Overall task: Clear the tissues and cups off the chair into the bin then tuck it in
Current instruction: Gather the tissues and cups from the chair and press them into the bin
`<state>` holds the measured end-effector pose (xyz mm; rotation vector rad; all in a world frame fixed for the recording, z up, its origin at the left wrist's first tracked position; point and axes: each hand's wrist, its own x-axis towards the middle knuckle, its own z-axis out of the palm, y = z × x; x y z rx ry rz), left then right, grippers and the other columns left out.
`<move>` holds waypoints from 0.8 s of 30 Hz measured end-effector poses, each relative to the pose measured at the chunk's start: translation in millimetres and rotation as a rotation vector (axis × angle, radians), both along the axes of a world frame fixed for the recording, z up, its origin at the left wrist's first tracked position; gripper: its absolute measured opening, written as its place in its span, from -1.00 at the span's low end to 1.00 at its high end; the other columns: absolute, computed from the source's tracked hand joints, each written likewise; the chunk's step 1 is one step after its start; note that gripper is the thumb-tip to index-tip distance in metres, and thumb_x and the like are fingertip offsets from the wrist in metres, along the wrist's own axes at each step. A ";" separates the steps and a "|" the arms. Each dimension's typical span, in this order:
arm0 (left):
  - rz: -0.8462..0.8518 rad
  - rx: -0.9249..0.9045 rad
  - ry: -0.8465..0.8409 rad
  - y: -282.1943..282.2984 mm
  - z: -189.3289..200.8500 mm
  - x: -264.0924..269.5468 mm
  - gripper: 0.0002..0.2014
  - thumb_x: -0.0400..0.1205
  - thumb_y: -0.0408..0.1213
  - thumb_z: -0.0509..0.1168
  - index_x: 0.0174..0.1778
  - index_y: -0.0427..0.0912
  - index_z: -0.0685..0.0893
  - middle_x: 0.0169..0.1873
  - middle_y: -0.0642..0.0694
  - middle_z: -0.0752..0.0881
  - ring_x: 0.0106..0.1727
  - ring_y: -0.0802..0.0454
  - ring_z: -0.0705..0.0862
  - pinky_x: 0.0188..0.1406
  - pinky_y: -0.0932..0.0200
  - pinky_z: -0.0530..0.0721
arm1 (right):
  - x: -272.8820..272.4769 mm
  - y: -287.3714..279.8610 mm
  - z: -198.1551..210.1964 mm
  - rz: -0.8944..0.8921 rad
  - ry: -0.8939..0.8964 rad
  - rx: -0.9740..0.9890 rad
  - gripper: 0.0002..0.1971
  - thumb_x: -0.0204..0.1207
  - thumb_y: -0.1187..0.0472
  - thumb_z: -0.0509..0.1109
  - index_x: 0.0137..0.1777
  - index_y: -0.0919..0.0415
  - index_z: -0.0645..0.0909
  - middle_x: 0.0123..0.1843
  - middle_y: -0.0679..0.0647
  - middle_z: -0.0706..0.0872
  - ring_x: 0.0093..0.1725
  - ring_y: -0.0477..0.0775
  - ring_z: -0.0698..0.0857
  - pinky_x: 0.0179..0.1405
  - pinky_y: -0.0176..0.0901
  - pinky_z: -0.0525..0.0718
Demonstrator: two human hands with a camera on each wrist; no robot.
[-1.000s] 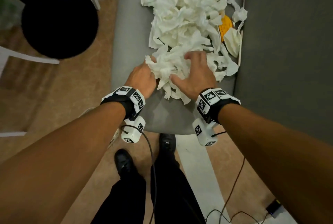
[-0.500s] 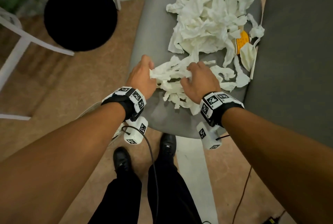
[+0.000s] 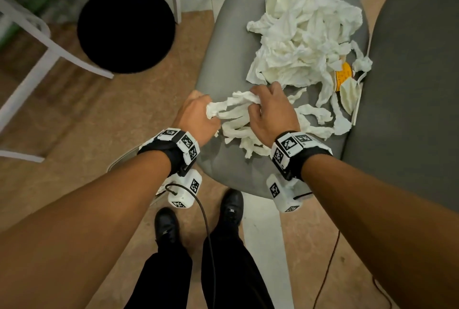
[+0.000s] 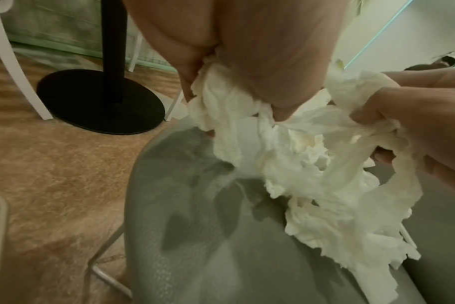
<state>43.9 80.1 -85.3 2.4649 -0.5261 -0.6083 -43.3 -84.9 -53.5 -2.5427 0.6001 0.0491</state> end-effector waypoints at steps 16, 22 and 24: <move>0.179 -0.072 0.069 119.9 -7.4 13.1 -0.83 0.53 -0.28 0.18 -0.08 -0.15 0.66 -0.16 -0.14 0.72 -0.08 -0.24 0.70 -0.09 -0.04 0.66 | 72.4 144.7 -1.1 -0.015 0.040 0.375 -0.78 0.50 0.06 0.15 -0.21 0.21 0.47 -0.17 0.17 0.60 -0.23 0.14 0.50 -0.22 -0.19 0.34; 0.326 0.021 0.142 194.7 -45.9 4.9 -0.88 0.60 -0.26 0.24 0.02 -0.16 0.59 -0.14 -0.17 0.75 -0.08 -0.25 0.70 -0.13 0.01 0.63 | 80.5 234.0 -43.9 -0.059 0.234 0.577 -0.87 0.62 0.16 0.24 -0.04 0.21 0.54 -0.10 0.21 0.74 -0.08 0.31 0.71 -0.06 0.08 0.69; 0.395 0.042 0.183 216.8 -66.2 -1.2 -0.76 0.56 -0.12 0.23 0.09 -0.12 0.57 -0.11 -0.17 0.77 -0.08 -0.25 0.72 -0.09 -0.06 0.70 | 75.6 260.2 -67.8 -0.067 0.295 0.597 -0.81 0.58 0.09 0.22 0.05 0.13 0.60 -0.06 0.19 0.78 -0.04 0.30 0.74 0.04 0.16 0.73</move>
